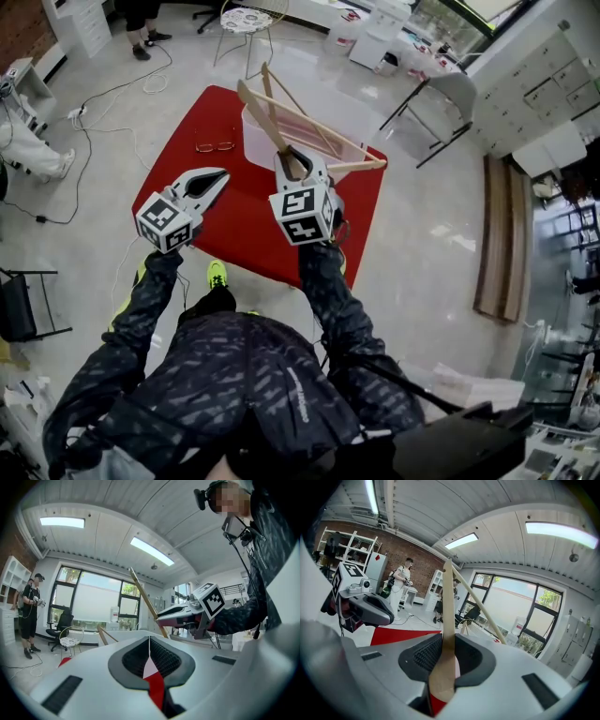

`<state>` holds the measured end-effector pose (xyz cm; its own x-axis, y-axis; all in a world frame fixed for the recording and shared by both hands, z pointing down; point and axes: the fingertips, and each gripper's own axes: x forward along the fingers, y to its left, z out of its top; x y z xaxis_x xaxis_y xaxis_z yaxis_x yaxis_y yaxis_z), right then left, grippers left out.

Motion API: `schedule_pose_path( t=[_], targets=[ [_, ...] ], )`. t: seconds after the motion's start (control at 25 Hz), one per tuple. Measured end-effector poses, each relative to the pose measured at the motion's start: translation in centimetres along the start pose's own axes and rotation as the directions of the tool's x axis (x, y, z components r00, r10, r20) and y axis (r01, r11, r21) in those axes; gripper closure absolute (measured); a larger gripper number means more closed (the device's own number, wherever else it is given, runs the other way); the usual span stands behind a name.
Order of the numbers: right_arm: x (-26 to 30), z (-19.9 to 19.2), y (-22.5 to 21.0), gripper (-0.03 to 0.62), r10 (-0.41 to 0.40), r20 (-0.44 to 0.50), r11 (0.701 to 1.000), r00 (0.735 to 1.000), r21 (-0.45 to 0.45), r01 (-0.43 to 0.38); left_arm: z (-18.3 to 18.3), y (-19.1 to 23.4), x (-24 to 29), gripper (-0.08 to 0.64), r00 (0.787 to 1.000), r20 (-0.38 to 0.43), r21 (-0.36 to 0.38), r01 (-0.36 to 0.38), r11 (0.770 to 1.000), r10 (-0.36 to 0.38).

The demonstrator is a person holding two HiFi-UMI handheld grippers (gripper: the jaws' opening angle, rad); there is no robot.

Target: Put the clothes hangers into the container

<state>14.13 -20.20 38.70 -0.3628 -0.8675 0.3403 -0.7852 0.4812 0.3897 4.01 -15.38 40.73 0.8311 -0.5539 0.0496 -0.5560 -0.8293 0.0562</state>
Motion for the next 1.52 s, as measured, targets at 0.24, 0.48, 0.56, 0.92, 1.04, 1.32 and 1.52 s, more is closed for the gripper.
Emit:
schedule_pose_path(
  t=[0.24,0.48,0.56,0.92,1.04,1.32,1.52],
  targets=[
    [2.6,2.3,-1.3,0.502,-0.01,0.009,1.0,1.0,-0.018,0.01,-0.4,2.4,0.9,0.548,1.0,0.002,-0.023,0.025,0.999,-0.025],
    [6.1,4.0,-1.8,0.502,-0.005,0.0,1.0,1.0,-0.018,0.005,-0.3,5.1,1.7,0.548,0.998,0.008,-0.032,0.065,0.997,-0.064],
    [7.2,4.1,-2.3,0.502,-0.008,-0.005,1.0,1.0,-0.003,0.008,-0.6,6.1,1.7,0.548,0.997,0.006,-0.038,0.071,0.997,-0.071],
    [13.7,5.3,-5.7,0.502,-0.03,-0.023,0.995,0.999,0.089,0.032,-1.6,11.0,1.7,0.548,0.997,0.002,-0.08,0.082,0.993,-0.082],
    [16.0,5.4,-6.6,0.502,-0.037,-0.03,0.993,0.999,0.112,0.04,-2.5,12.7,1.7,0.548,0.996,-0.012,-0.086,0.084,0.993,-0.085],
    [20.5,4.5,-8.8,0.502,-0.067,-0.044,0.976,0.997,0.207,0.074,-3.5,15.9,1.7,0.548,0.995,-0.026,-0.101,0.09,0.991,-0.093],
    [22.7,4.7,-10.7,0.502,-0.104,-0.028,0.961,0.994,0.256,0.108,-4.0,17.8,1.9,0.548,0.994,-0.038,-0.114,0.099,0.988,-0.104]
  ],
)
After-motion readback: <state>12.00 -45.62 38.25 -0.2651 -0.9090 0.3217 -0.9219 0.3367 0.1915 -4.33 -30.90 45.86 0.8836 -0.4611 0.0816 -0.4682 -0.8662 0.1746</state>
